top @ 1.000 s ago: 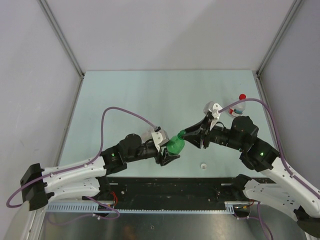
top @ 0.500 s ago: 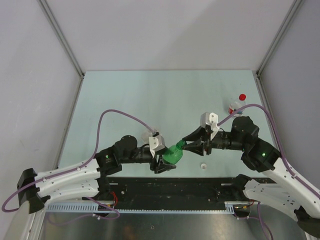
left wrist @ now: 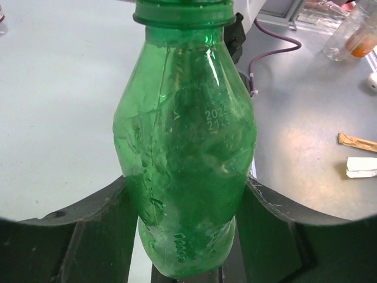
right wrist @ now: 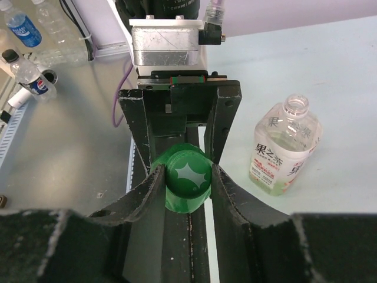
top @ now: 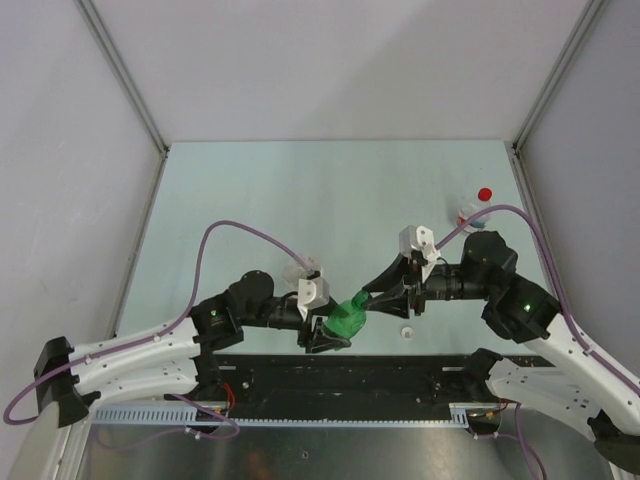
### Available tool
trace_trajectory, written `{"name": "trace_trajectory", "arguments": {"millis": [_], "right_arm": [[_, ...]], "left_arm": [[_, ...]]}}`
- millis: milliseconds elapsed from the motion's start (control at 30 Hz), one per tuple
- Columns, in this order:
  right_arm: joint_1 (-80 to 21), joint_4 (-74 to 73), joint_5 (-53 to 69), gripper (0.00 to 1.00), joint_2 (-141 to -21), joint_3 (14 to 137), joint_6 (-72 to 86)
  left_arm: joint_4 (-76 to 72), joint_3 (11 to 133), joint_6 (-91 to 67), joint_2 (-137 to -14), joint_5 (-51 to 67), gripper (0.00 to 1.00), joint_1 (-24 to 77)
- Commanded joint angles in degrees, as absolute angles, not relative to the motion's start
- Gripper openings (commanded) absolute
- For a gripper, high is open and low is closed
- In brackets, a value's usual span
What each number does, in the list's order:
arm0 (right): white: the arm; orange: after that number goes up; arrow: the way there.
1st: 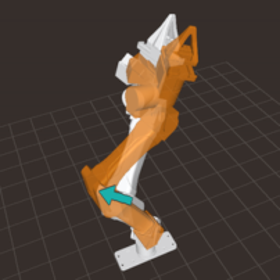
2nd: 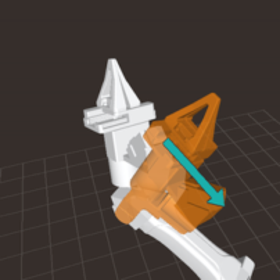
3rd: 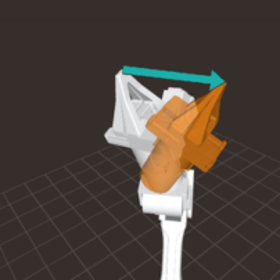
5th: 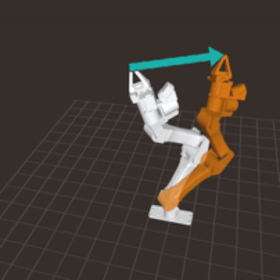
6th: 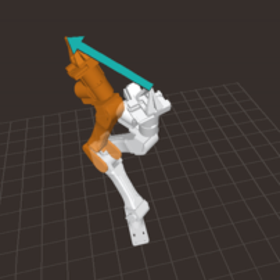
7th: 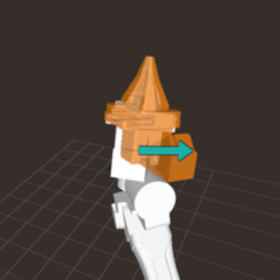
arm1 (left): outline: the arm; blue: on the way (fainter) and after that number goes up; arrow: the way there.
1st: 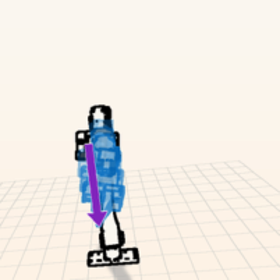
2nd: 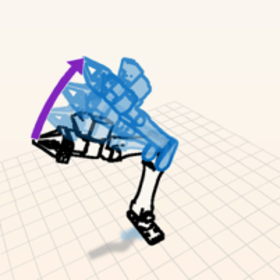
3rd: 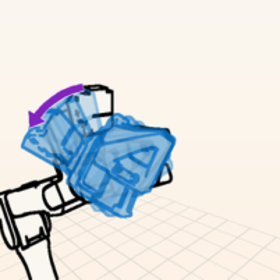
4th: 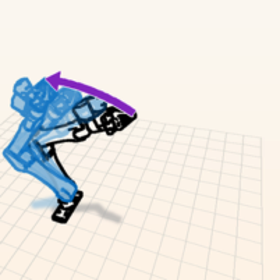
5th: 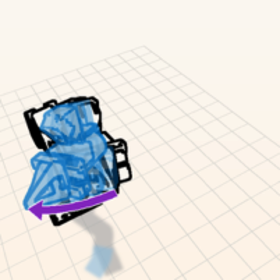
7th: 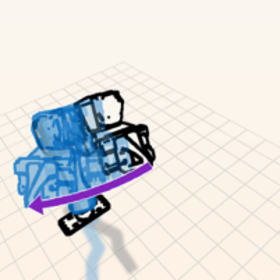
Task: Screw on the bottle caps
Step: Screw the bottle cap onto the plastic bottle.
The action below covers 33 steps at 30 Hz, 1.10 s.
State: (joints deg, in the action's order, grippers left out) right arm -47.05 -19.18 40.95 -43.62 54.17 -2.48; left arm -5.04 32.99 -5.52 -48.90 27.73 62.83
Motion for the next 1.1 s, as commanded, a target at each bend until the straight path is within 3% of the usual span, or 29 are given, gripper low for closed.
{"name": "trace_trajectory", "arguments": {"millis": [0,133,600,933,1067], "right_arm": [[-47.77,-24.54,39.07,0.11,-43.18,56.27,-0.52],[-47.27,-27.2,32.67,0.11,-42.83,57.9,-1.66],[-46.76,-31.32,39.78,0.11,-44.2,58.28,-6.38],[-46.76,-33.36,40.16,0.18,-45.39,58.31,-7.94],[-46.82,-33.97,40.26,0.27,-45.41,58.31,-8.96]], "left_arm": [[-14.67,34.22,-5.15,-46.93,30.33,0.0,62.58],[-14.62,33.59,-5.52,-47.55,30.03,0.0,62.58],[-14.65,34.52,-6.13,-49.27,28.98,0.0,62.51],[-14.99,35.45,-4.59,-50.02,29.13,0.0,62.49],[-15.43,35.36,-4.25,-49.12,28.88,0.0,62.49]]}}
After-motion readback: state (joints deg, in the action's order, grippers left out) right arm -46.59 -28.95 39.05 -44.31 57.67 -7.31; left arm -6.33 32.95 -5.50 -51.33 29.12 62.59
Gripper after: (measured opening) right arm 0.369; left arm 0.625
